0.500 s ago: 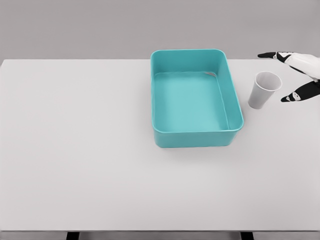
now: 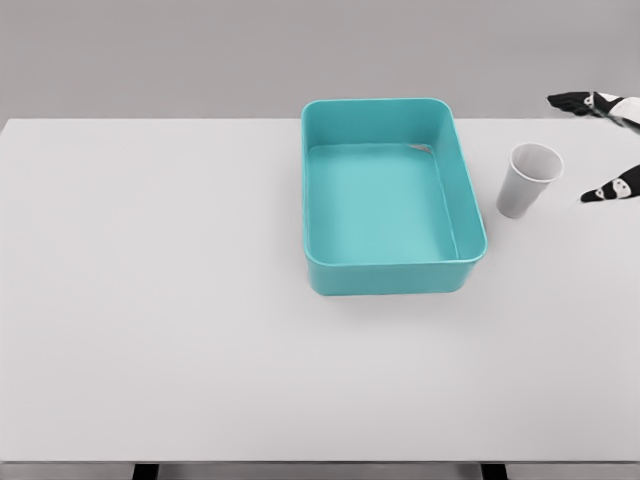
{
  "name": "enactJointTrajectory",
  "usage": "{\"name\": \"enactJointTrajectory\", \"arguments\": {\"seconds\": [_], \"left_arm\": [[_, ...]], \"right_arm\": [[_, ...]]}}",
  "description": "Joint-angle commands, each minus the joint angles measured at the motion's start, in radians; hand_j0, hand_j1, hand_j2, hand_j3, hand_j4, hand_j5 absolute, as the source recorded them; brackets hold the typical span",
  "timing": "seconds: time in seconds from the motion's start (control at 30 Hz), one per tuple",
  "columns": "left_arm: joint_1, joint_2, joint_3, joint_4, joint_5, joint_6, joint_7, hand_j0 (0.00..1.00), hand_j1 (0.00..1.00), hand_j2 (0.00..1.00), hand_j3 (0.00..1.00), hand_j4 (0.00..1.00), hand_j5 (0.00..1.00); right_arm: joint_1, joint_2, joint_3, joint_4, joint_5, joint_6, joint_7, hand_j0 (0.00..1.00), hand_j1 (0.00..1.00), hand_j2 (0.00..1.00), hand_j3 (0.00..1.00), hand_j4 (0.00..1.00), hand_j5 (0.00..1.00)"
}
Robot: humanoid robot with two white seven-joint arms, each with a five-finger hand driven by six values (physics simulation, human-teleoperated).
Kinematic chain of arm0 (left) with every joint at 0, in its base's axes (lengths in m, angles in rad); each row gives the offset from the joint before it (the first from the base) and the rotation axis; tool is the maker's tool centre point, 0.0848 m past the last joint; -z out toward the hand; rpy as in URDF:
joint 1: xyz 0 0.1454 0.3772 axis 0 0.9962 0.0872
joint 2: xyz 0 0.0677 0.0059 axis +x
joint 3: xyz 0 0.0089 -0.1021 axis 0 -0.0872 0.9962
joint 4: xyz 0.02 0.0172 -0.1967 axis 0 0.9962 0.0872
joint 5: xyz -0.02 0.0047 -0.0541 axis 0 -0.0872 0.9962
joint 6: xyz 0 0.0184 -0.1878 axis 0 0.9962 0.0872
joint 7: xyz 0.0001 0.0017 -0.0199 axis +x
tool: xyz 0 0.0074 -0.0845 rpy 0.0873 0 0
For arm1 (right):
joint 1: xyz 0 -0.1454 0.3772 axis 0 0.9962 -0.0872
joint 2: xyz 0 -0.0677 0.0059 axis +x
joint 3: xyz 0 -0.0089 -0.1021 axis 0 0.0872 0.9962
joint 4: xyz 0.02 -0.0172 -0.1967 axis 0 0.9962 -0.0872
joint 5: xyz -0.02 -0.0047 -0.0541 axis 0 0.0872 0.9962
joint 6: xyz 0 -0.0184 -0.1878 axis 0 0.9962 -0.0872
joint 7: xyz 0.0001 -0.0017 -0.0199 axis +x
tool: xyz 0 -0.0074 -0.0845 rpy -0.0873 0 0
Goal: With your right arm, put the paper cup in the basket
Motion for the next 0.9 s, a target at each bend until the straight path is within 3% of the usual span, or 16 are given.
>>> {"name": "enactJointTrajectory", "arguments": {"seconds": [0.0, 0.07, 0.17, 0.27, 0.6, 0.7, 0.87], "left_arm": [[0.000, 0.000, 0.000, 0.000, 0.000, 0.000, 0.000, 1.00, 1.00, 1.00, 1.00, 1.00, 1.00], [0.000, 0.000, 0.000, 0.000, 0.000, 0.000, 0.000, 1.00, 1.00, 1.00, 1.00, 1.00, 1.00], [0.000, 0.000, -0.001, 0.000, 0.000, 0.000, 0.000, 1.00, 1.00, 1.00, 1.00, 1.00, 1.00], [0.000, 0.000, 0.000, 0.000, 0.000, 0.000, 0.000, 1.00, 1.00, 1.00, 1.00, 1.00, 1.00], [0.000, 0.000, 0.000, 0.000, 0.000, 0.000, 0.000, 1.00, 1.00, 1.00, 1.00, 1.00, 1.00], [0.000, 0.000, 0.000, 0.000, 0.000, 0.000, 0.000, 1.00, 1.00, 1.00, 1.00, 1.00, 1.00], [0.000, 0.000, -0.001, 0.000, 0.000, 0.000, 0.000, 1.00, 1.00, 1.00, 1.00, 1.00, 1.00]], "right_arm": [[0.000, 0.002, -0.008, 0.124, -0.136, -0.057, 0.004, 1.00, 1.00, 1.00, 1.00, 1.00, 1.00], [-0.008, 0.042, -0.003, 0.247, -0.216, -0.060, 0.004, 1.00, 1.00, 1.00, 1.00, 1.00, 1.00], [-0.006, 0.057, 0.009, 0.288, -0.218, -0.057, 0.004, 1.00, 1.00, 1.00, 1.00, 1.00, 1.00], [-0.009, 0.119, 0.031, 0.346, -0.218, -0.058, 0.004, 1.00, 1.00, 1.00, 1.00, 1.00, 1.00], [-0.015, 0.174, 0.061, 0.385, -0.187, -0.061, 0.004, 1.00, 1.00, 1.00, 1.00, 1.00, 1.00], [-0.032, 0.218, 0.061, 0.419, -0.147, -0.061, 0.004, 1.00, 1.00, 1.00, 1.00, 1.00, 1.00], [-0.038, 0.234, 0.063, 0.412, -0.116, -0.066, 0.004, 1.00, 1.00, 1.00, 1.00, 1.00, 1.00]]}}
